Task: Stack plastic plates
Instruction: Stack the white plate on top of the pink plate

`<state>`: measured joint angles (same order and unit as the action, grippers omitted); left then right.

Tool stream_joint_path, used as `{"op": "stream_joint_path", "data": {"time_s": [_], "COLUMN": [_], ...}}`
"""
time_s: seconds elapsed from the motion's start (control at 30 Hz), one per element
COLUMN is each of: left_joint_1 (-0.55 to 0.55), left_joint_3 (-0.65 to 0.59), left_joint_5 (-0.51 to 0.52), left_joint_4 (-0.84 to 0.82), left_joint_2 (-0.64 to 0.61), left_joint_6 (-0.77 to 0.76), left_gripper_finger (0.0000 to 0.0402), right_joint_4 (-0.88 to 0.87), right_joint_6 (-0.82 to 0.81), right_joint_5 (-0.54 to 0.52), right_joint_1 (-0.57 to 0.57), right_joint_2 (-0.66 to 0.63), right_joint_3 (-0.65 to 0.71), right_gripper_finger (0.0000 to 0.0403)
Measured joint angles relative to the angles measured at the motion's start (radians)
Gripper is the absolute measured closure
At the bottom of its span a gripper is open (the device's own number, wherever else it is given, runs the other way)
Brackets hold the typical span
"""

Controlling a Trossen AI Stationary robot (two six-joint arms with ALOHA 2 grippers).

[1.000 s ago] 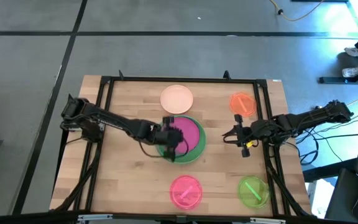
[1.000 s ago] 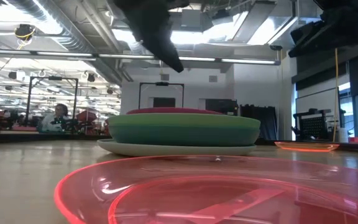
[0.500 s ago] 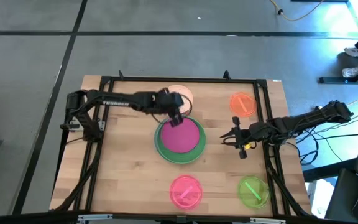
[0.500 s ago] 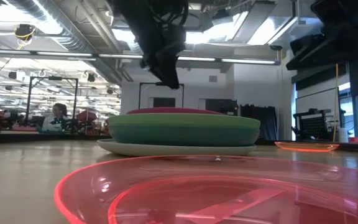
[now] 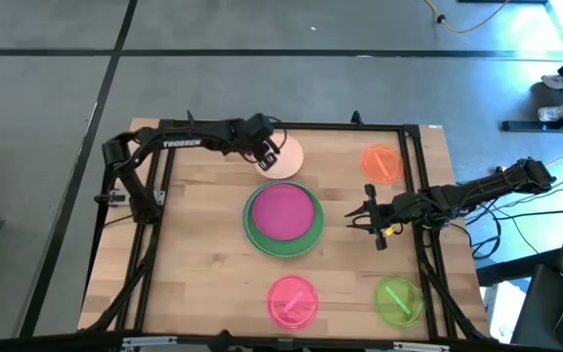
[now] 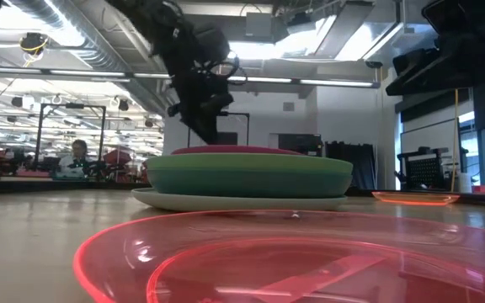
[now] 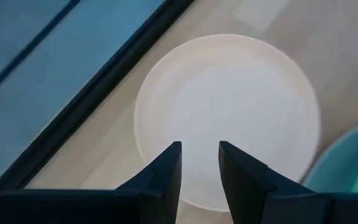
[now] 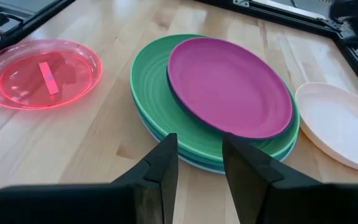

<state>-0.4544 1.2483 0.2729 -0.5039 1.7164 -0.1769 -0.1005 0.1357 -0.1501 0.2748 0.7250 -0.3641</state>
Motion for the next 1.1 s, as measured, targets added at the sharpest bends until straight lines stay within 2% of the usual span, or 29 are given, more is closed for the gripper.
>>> {"op": "stream_joint_path", "data": {"time_s": [0.1, 0.3, 0.5, 0.8, 1.1], "left_joint_1": [-0.057, -0.149, -0.176, -0.174, -0.176], "left_joint_3": [-0.023, -0.073, -0.121, -0.138, -0.139], "left_joint_5": [-0.034, -0.178, -0.186, -0.189, -0.198], "left_joint_4": [0.029, 0.094, 0.164, 0.187, 0.214], "left_joint_2": [0.000, 0.000, 0.000, 0.002, 0.127], "left_joint_6": [-0.032, -0.108, -0.129, -0.131, -0.128], "left_gripper_finger": [0.0301, 0.0301, 0.0301, 0.0301, 0.0301], "right_joint_4": [0.000, 0.001, -0.002, -0.003, -0.005], "right_joint_6": [0.000, 0.003, 0.004, 0.004, 0.004], "right_joint_5": [0.000, -0.008, -0.060, -0.068, -0.069], "right_joint_1": [0.000, 0.000, 0.000, 0.000, 0.000], "right_joint_2": [0.000, 0.000, 0.000, 0.000, 0.000], "right_joint_3": [0.000, 0.000, 0.000, 0.000, 0.000], "right_gripper_finger": [0.0288, 0.0288, 0.0288, 0.0288, 0.0288]}}
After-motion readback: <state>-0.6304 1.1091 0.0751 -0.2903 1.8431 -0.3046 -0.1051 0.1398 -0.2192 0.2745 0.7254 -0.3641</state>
